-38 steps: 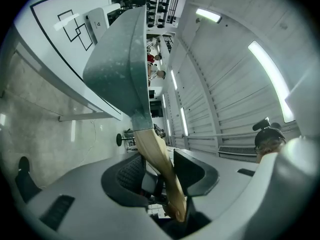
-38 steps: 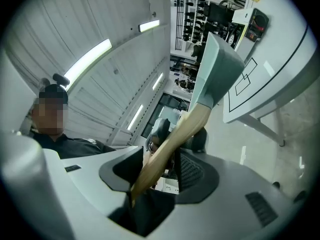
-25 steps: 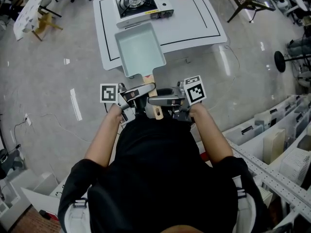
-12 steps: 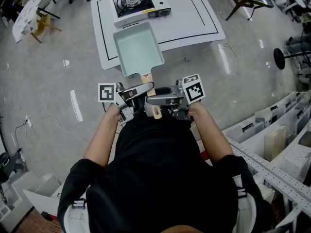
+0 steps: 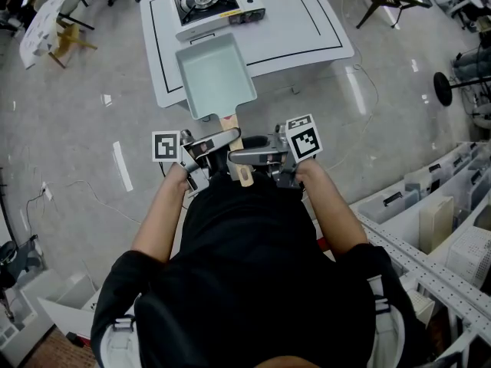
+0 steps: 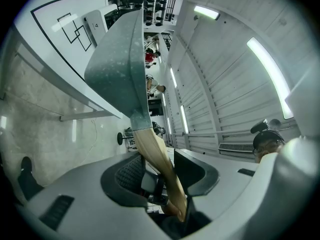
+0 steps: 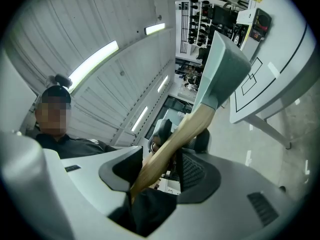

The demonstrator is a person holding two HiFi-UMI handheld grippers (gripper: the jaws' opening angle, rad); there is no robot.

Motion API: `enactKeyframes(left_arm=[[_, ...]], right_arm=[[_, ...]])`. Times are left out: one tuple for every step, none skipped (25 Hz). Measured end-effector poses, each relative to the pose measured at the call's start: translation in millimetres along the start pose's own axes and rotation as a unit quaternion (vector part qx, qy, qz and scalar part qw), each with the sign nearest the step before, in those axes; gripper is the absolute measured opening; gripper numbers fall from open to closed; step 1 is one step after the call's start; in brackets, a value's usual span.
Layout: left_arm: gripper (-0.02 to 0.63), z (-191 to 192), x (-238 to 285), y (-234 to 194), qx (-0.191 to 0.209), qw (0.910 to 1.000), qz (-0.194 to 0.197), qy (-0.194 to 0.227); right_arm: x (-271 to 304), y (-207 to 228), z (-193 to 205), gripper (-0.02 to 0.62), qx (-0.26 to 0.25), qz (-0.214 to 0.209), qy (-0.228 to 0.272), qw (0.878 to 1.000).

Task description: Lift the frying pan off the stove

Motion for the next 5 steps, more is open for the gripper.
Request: enactKeyframes(left_arm=[[0.178, 1.0, 0.1, -0.9, -0.005, 1.0, -0.004, 0.002], [0.178, 1.6, 0.2, -1.5, -0.008, 0.9999, -0.007, 0.004], [0.178, 1.9, 0.7, -1.9, -0.01, 0.9999, -0.008, 0.005], [0.178, 2.0, 1.3, -2.2, -0.01, 0.9999, -0.007, 0.006], [0.179, 2.1, 2.1, -2.3, -0.01, 0.9999, -0.006, 0.008]], right_arm=[[-0.9, 0.5, 0.3, 0.209, 0.002, -0.002, 0.0, 1.0], [-1.7, 0.9, 0.3, 0.209, 0.003, -0.003, 0.0, 1.0], [-2.3, 1.2, 0.2, 0.209, 0.004, -0.004, 0.0, 1.0], [-2.9, 1.4, 0.0, 0.209, 0.004, -0.005, 0.0, 1.0], [-3.5, 1.6, -0.1, 0.209, 0.005, -0.005, 0.0, 1.0]])
Point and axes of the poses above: the fingertips, and each gripper's own axes: x forward along the fingers, y to its right, z out of its underside, the point moved 9 cm from there along -x, backward along the fingers, and after that the axes turned 3 degrees about -y, right-handed, at the moved point
